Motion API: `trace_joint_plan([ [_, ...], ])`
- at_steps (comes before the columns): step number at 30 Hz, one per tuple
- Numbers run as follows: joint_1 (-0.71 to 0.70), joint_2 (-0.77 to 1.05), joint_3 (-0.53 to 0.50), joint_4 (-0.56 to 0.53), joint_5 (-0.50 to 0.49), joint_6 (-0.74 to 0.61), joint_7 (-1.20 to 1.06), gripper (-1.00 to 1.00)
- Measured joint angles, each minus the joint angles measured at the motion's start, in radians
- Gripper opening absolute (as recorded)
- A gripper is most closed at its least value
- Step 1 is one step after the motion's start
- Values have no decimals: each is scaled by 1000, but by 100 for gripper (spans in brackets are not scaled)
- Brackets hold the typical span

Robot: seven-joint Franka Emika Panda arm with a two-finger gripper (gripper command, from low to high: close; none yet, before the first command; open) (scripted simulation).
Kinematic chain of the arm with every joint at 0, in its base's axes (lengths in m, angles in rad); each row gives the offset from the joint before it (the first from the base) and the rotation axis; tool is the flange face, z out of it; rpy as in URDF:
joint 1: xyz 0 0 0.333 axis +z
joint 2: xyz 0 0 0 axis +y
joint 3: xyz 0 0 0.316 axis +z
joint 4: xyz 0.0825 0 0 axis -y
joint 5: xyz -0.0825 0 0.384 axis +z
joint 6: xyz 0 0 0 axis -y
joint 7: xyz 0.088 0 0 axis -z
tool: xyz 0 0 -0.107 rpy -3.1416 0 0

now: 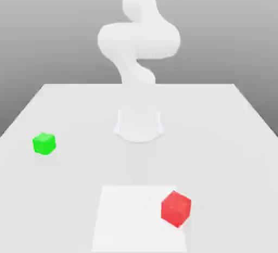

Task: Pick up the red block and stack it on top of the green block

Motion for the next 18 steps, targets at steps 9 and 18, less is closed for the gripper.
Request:
trace_joint_plan([
  [9, -29, 330, 112, -142, 67, 170, 292, 0],
  [18, -30, 658, 202, -283, 1, 342, 672, 0],
])
